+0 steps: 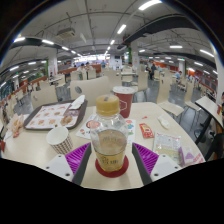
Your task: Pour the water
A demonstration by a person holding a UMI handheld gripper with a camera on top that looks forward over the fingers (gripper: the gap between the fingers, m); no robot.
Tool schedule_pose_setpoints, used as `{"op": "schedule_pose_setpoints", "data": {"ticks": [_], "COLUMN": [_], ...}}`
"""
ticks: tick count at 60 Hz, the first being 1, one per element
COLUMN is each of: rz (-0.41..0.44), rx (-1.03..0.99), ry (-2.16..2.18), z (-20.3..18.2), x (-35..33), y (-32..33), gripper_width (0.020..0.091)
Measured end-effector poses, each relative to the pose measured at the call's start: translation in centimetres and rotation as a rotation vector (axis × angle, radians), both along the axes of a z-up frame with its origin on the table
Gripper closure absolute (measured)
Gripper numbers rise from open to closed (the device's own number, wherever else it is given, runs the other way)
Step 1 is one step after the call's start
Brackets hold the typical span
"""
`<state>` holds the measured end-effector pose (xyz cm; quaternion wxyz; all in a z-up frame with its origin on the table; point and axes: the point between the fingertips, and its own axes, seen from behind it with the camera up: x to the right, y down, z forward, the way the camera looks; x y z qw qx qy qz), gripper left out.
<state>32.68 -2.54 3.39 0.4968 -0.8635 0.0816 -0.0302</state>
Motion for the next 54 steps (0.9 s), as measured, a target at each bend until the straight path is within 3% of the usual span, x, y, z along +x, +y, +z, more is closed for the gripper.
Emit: {"op": "schedule_pose_setpoints", "data": {"ticks": [2,11,34,54], "rz": [-0.014,-0.044,-0.065,-0.035], "rx": [-0.025,-0.081,-0.125,-0.12], "ry": [0.001,-0.023,-0.035,-0.07], "z": [0.2,2.1,11.5,13.7], "x": [-0.1,-1.2,-10.8,-14.6], "y": [-0.7,-4.8,-18.8,-23.2], "gripper_width": [0.0241,0.0257,0.0253,0.025]}}
